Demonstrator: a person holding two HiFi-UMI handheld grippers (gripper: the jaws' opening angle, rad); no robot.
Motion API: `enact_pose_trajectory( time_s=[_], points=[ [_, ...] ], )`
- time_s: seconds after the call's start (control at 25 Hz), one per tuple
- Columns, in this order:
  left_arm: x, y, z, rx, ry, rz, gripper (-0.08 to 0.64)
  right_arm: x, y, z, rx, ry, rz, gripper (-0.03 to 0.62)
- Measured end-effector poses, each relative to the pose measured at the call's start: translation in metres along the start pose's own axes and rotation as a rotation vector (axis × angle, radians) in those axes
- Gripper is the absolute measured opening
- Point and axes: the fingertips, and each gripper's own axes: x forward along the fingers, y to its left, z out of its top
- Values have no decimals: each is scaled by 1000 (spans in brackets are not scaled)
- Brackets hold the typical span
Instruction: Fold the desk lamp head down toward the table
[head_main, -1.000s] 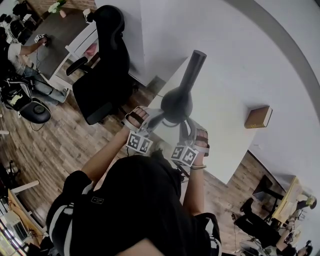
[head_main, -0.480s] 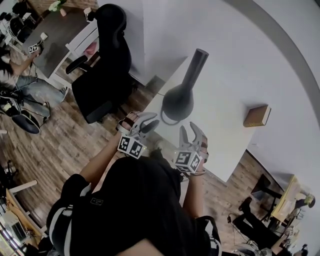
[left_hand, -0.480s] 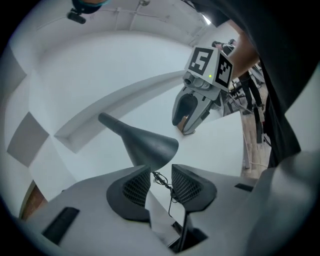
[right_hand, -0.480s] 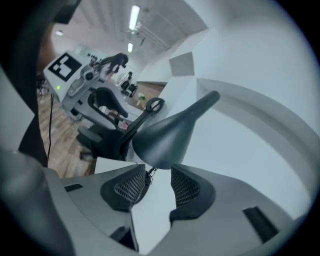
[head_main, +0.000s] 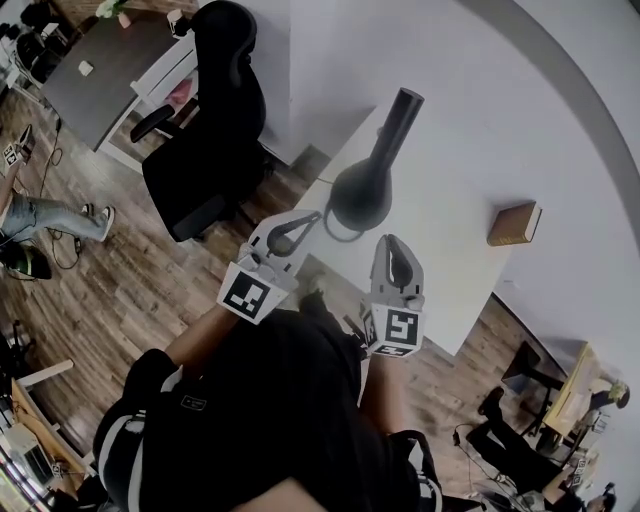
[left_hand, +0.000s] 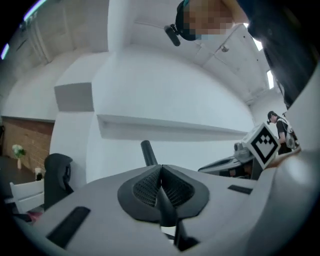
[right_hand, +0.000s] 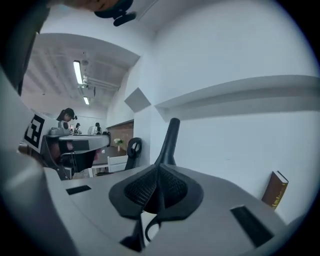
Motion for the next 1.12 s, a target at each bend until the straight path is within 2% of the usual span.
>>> enact_pose_trajectory(
  time_s=[0.08, 0.16, 0.28, 0.48, 0.84, 1.12],
  points=[
    [-7, 7, 15, -37, -12, 69, 25, -7, 2, 11, 43, -28, -15, 12],
    [-11, 9, 20, -32, -13, 92, 25, -12, 2, 16, 82, -40, -24, 12],
    [-11, 9, 5, -22, 10, 92, 25, -14, 3, 9, 102, -28, -40, 12],
    [-15, -2, -11, -69, 31, 67, 25, -19, 3, -1, 126, -20, -58, 12],
    [-14, -8, -17, -81, 34, 37, 26, -17, 6, -5, 124, -3, -47, 12],
    [-11, -5, -18, -68, 43, 56, 25, -18, 3, -5, 120, 0, -47, 12]
  ],
)
